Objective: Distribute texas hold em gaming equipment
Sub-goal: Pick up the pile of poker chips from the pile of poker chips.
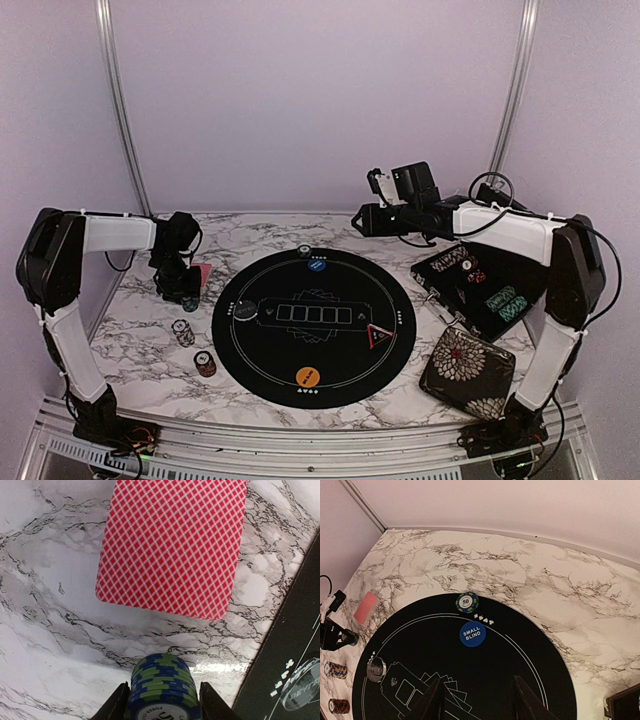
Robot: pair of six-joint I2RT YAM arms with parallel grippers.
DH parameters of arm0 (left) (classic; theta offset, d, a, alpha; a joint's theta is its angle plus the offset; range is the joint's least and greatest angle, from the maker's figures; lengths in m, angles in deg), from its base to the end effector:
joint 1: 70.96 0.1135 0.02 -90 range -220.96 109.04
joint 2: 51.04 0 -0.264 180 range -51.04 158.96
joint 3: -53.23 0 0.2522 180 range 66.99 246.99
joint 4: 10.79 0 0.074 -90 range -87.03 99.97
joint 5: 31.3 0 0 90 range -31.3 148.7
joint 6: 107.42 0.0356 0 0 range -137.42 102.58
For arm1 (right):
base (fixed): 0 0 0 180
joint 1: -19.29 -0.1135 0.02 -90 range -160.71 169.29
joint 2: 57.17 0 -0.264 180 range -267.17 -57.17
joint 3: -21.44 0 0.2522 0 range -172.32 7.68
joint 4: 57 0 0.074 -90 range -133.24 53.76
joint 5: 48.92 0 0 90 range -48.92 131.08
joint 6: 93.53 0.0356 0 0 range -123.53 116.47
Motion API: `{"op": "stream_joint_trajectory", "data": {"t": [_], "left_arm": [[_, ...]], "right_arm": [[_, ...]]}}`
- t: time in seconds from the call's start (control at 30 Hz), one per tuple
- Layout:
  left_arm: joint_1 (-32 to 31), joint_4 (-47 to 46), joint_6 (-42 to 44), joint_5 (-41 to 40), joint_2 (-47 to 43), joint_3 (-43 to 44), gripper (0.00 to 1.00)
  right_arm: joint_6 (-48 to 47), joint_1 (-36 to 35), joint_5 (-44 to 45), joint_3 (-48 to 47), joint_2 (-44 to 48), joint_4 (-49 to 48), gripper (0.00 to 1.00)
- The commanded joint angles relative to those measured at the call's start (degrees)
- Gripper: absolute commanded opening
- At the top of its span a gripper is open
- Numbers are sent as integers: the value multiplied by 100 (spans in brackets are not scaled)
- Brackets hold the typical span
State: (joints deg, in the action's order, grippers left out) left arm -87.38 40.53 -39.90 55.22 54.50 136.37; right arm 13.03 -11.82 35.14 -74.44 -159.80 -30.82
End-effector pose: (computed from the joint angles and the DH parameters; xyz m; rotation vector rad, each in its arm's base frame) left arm 0.3408 -0.0982 0.1666 -0.1632 2.8485 -0.0542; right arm 0.3577 0.2202 0.2820 -0.3403 2.1755 0.5881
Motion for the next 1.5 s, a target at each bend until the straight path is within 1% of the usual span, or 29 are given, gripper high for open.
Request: {"op": "stream_joint_trajectory", "data": {"t": [0.0,0.3,0.5,1.3,1.47], "left_arm": [[27,95,65,-47,55,101,47],[32,157,117,-170,16,119,41],[34,304,196,-299,-57,183,39],[3,324,226,-83,81,265,40],[7,331,210,-108,42,231,42]], "right_arm": [[53,26,22,-29,103,-145,43],[57,26,38,-29,86,-135,43],[58,18,22,-75,59,-122,43],[85,4,42,-102,-33,-99,43],[90,-4,27,-109,-54,-109,43]]}}
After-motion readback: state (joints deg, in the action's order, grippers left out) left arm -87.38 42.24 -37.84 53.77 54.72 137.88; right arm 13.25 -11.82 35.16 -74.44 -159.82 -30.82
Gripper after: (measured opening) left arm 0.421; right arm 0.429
